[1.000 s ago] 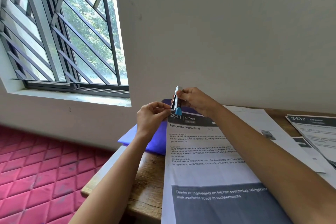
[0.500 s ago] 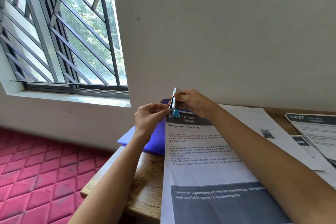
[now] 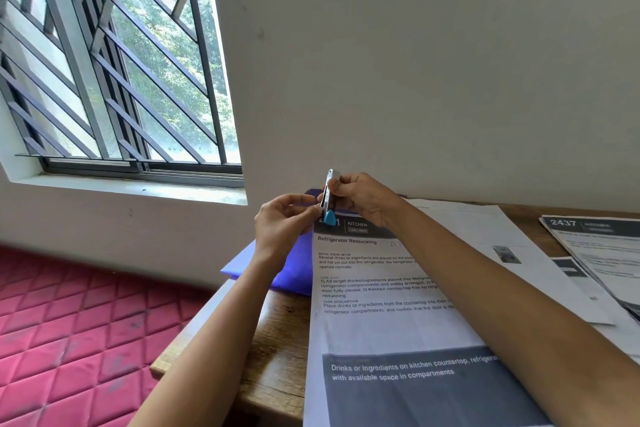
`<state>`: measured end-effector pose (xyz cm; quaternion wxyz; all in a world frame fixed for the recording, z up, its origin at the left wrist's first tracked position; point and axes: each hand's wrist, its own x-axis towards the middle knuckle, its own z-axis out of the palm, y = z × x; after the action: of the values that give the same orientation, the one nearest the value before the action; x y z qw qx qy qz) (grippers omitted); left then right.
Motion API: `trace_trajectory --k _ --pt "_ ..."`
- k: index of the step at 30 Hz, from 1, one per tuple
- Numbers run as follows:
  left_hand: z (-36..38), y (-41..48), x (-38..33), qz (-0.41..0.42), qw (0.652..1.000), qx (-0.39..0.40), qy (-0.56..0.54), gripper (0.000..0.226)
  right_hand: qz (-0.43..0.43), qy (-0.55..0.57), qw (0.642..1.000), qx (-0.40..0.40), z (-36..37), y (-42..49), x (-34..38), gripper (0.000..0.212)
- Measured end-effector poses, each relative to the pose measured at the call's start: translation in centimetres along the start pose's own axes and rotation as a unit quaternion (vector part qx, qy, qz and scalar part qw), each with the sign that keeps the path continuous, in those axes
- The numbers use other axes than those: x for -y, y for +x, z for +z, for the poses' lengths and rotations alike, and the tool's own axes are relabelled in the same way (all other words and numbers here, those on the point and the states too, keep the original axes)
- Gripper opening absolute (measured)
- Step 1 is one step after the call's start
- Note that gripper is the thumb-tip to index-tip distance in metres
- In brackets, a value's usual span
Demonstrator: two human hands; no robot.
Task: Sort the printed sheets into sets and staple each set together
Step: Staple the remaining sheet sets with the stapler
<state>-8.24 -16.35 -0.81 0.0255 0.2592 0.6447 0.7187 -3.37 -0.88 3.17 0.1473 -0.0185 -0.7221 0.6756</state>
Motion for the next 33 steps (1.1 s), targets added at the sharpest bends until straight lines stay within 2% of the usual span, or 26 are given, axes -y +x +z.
trace_trajectory --k 4,7,15,21,25,28,33 --pt "-0.1 0.0 0.4 -0.024 0.997 0.03 0.067 0.027 0.003 0.031 0.999 -0.016 0.1 -0.2 0.1 0.019" --pt "0.1 -0.3 0.4 -0.02 0.992 0.046 0.112 0.025 0.003 0.027 1.0 -0.016 0.1 -0.1 0.0 0.02" --pt "0.3 -0.3 0.2 0.042 0.974 0.017 0.22 0.026 -0.002 0.025 1.0 -0.01 0.5 -0.1 -0.1 0.021" --pt "0.6 -0.3 0.6 0.09 0.961 -0.024 0.261 0.028 0.015 0.056 0.998 -0.015 0.8 0.2 -0.6 0.019" --pt "0.6 -0.1 0.8 0.079 0.969 -0.008 0.235 0.025 0.009 0.06 0.998 -0.021 0.7 0.5 -0.8 0.017" --pt "0.4 -0.1 0.7 0.022 0.991 0.037 0.124 0.021 0.008 0.056 0.998 -0.025 0.0 0.6 -0.7 0.017" --pt "-0.1 -0.4 0.5 -0.053 0.993 0.097 0.043 0.023 0.022 0.059 0.998 -0.03 -1.0 0.5 -0.1 0.023"
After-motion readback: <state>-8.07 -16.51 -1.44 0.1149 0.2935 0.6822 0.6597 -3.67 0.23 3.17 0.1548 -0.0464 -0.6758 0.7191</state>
